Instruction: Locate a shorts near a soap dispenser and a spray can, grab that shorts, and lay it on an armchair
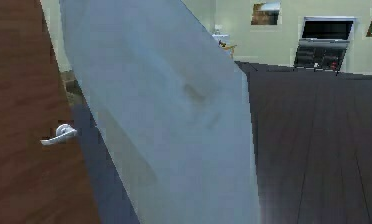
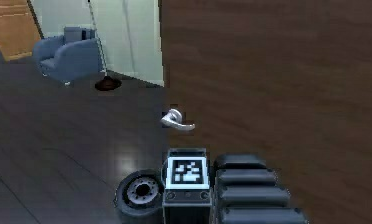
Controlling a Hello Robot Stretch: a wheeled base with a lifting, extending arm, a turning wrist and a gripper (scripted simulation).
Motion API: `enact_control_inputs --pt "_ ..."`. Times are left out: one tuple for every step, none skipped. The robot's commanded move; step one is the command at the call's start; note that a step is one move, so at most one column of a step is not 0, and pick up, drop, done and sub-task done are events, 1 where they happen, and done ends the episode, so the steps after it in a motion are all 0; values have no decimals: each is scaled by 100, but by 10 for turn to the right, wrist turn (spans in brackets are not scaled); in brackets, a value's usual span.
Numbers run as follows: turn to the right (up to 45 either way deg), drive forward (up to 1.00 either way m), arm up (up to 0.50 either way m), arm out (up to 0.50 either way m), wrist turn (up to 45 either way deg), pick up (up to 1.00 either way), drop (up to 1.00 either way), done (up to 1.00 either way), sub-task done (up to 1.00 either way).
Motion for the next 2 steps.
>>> enact_control_inputs --pt "270 0 0 0 0 0 0 0 0" --pt "0 5 0 0 0 0 0 0 0"
